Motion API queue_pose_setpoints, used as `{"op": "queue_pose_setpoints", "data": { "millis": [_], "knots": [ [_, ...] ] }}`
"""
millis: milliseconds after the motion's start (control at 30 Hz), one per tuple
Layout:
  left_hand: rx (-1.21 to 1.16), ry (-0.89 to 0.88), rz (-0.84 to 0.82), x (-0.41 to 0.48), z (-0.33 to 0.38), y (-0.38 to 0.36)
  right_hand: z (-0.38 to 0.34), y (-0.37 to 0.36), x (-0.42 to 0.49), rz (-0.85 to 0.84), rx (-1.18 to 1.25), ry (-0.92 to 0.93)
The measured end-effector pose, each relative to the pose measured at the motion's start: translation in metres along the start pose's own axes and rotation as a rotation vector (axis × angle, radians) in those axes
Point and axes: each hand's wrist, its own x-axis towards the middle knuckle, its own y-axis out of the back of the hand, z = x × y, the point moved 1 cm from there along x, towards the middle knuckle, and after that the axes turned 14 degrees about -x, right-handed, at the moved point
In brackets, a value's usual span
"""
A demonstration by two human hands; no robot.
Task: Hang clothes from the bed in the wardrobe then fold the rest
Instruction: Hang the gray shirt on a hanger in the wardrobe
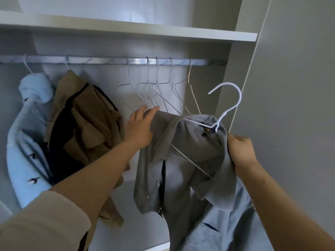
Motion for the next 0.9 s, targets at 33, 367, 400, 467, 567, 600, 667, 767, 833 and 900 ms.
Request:
{"op": "queue_pose_setpoints", "data": {
  "millis": [33, 367, 400, 467, 567, 600, 667, 767, 833, 900],
  "knots": [
    [0.043, -0.074, -0.038, 0.003, 0.006, -0.002, 0.002, 0.004, 0.001, -0.009, -0.007, 0.004],
    [-0.340, -0.090, -0.200, 0.009, 0.045, -0.024, 0.003, -0.005, -0.007, -0.208, 0.065, -0.026],
    [-0.365, -0.047, -0.184, 0.009, 0.040, -0.026, 0.002, -0.012, -0.009, -0.224, 0.050, -0.028],
    [-0.434, 0.039, -0.132, 0.008, 0.026, -0.028, -0.003, -0.031, -0.016, -0.282, 0.027, -0.022],
    [-0.503, 0.197, -0.013, 0.005, 0.001, -0.025, -0.010, -0.066, -0.026, -0.417, 0.022, -0.030],
    [-0.537, 0.256, 0.031, 0.004, -0.007, -0.023, -0.013, -0.078, -0.028, -0.461, 0.026, -0.043],
    [-0.609, 0.359, 0.107, 0.004, -0.024, -0.018, -0.020, -0.099, -0.031, -0.527, 0.040, -0.068],
    [-0.702, 0.459, 0.172, 0.010, -0.054, -0.005, -0.036, -0.131, -0.028, -0.567, 0.061, -0.099],
    [-0.751, 0.495, 0.195, 0.019, -0.074, 0.006, -0.051, -0.154, -0.021, -0.573, 0.076, -0.101],
    [-0.783, 0.517, 0.224, 0.030, -0.094, 0.017, -0.068, -0.179, -0.014, -0.586, 0.051, -0.087]
  ]
}}
